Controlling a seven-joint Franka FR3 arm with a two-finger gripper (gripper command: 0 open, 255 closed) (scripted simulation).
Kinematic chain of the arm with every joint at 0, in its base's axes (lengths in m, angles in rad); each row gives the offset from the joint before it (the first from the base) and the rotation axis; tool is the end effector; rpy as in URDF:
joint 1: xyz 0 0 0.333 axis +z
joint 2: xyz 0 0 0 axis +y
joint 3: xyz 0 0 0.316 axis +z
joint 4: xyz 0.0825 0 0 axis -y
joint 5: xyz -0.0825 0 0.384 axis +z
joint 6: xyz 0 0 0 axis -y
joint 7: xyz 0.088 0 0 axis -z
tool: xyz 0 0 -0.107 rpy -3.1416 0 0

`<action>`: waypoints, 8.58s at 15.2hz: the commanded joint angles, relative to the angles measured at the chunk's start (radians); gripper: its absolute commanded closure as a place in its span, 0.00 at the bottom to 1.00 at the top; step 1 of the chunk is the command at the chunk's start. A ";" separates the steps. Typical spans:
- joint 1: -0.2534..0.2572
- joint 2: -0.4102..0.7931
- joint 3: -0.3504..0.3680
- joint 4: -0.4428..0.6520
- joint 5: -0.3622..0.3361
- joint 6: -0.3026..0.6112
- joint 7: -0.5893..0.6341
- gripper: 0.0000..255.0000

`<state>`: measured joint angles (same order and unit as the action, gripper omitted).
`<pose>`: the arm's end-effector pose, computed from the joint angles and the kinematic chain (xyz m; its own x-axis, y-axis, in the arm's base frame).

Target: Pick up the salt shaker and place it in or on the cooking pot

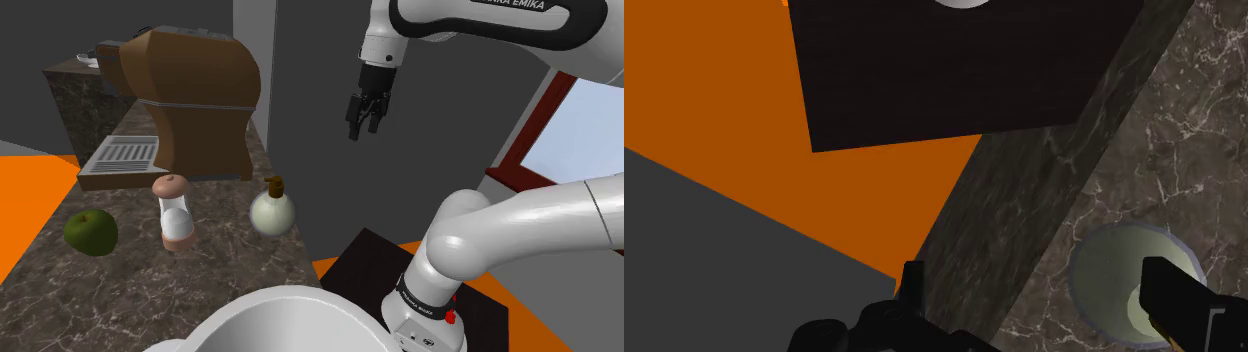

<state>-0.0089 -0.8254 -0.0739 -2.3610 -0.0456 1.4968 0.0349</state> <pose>0.2871 -0.0363 0.5926 0.9947 -0.0950 -0.0405 -0.0953 -0.9954 -0.0073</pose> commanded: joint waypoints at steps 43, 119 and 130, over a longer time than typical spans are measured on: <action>0.210 1.024 0.537 0.596 -0.271 0.401 0.629 0.00; 0.380 0.668 0.688 0.864 -0.060 -0.221 0.812 1.00; 0.467 0.621 0.839 0.922 0.019 -0.342 1.056 1.00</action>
<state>0.4500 -0.2109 0.7440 -1.4517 -0.0291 1.1660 1.0595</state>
